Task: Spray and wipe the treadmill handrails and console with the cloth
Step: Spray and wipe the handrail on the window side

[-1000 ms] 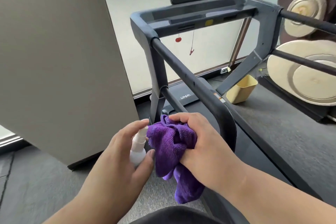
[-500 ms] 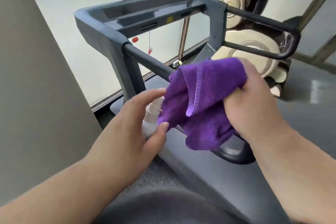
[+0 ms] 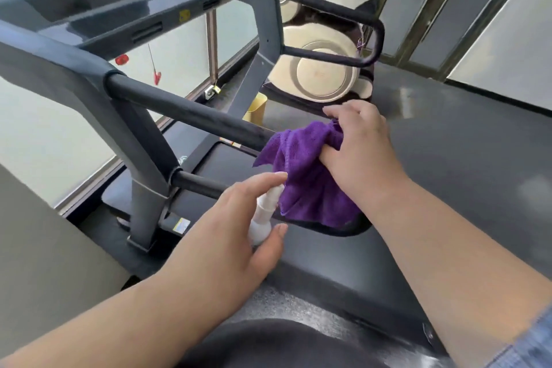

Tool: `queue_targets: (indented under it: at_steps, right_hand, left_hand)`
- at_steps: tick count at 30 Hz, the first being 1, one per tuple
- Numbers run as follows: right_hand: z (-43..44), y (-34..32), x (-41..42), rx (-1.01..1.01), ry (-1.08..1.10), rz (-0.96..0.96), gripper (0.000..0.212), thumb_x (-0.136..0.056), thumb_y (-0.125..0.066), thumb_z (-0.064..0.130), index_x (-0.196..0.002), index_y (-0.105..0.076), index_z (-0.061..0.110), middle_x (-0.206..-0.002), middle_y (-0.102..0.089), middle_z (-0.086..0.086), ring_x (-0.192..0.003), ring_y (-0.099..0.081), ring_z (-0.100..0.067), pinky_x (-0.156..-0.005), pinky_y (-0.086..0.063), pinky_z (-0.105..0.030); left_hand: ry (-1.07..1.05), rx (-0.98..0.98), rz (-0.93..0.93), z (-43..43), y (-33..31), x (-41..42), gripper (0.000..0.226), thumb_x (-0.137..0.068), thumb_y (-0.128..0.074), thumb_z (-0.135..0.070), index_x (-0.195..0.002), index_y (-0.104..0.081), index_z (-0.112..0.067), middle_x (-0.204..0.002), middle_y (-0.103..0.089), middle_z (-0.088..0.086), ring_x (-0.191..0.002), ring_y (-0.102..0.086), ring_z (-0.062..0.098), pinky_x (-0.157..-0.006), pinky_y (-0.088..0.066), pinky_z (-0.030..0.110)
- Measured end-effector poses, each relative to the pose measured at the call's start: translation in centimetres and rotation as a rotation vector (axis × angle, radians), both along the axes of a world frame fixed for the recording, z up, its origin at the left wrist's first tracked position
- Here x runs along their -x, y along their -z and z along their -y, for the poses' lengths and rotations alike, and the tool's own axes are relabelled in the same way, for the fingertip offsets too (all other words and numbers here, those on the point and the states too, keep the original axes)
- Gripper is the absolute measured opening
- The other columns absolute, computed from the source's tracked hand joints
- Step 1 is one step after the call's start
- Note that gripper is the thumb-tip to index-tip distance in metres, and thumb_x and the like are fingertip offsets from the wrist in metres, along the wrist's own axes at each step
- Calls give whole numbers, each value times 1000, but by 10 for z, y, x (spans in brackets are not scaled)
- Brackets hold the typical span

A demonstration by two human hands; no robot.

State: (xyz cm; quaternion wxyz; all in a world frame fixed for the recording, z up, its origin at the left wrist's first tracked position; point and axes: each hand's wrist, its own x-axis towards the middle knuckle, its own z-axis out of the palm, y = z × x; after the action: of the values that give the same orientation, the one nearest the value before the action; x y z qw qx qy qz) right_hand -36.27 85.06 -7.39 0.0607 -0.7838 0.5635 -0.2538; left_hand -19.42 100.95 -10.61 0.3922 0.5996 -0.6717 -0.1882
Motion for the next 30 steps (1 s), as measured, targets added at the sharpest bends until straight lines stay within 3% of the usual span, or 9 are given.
queue_targets:
  at_steps: [3, 5, 9, 12, 14, 19, 22, 30]
  right_hand:
    - [1, -2, -7, 19, -68, 9, 35, -87, -66, 26, -122, -59, 28, -125, -54, -1, -115, -51, -27, -97, -45, -45]
    - [-3, 2, -15, -23, -121, -131, 31, -92, -56, 37, -122, -53, 32, -121, -58, 2, -109, -56, -28, -87, -49, -44]
    - [-8, 9, -13, -11, -175, -427, 70, -79, -53, 70, -138, -36, 35, -125, -52, -1, -112, -53, -29, -86, -48, -42]
    - [-1, 11, -3, -4, -225, -563, 87, -81, -64, 65, -146, -15, 38, -130, -43, -6, -111, -53, -32, -85, -53, -45]
    - [4, 11, 0, 26, -268, -630, 85, -88, -62, 58, -148, -5, 37, -127, -42, -7, -106, -54, -31, -80, -51, -43]
    - [11, 15, -9, 157, -333, -682, 70, -94, -59, 39, -145, -15, 21, -116, -52, -7, -95, -62, -28, -71, -52, -39]
    - [15, 18, -18, 215, -364, -711, 68, -94, -59, 39, -144, -20, 13, -116, -56, -8, -94, -65, -27, -68, -52, -37]
    - [31, 15, -77, 213, -488, -652, 51, -100, -51, 39, -136, -29, 11, -119, -56, -11, -101, -66, -31, -70, -50, -37]
  left_hand:
    - [-11, -7, 1, 4, 1, 4, 68, -83, -67, -32, -124, -26, -68, -116, -53, -29, -105, -50, -13, -85, -33, 2]
    - [-31, -2, 8, 6, 0, 7, 66, -84, -67, -33, -126, -28, -65, -119, -51, -32, -106, -49, -15, -86, -33, 2]
    - [-96, 24, 21, 8, -3, 15, 63, -83, -64, -37, -125, -28, -66, -119, -44, -40, -101, -46, -20, -83, -32, 1]
    - [-130, 7, -1, 8, 0, 20, 63, -85, -67, -34, -128, -31, -61, -116, -51, -33, -103, -50, -12, -84, -36, 5]
    - [-164, 8, 0, 9, 3, 23, 63, -86, -68, -32, -130, -31, -59, -114, -52, -31, -104, -52, -9, -85, -37, 6]
    - [-269, 14, -17, 13, 8, 34, 66, -85, -69, -30, -127, -30, -62, -119, -50, -32, -101, -47, -18, -84, -31, 0]
    - [-338, 25, -45, 15, 10, 40, 64, -85, -70, -29, -130, -32, -55, -122, -48, -32, -103, -45, -20, -86, -30, -1]
    - [-598, 37, -168, 10, 18, 31, 60, -85, -60, -40, -118, -22, -74, -120, -46, -37, -106, -48, -13, -83, -36, 4]
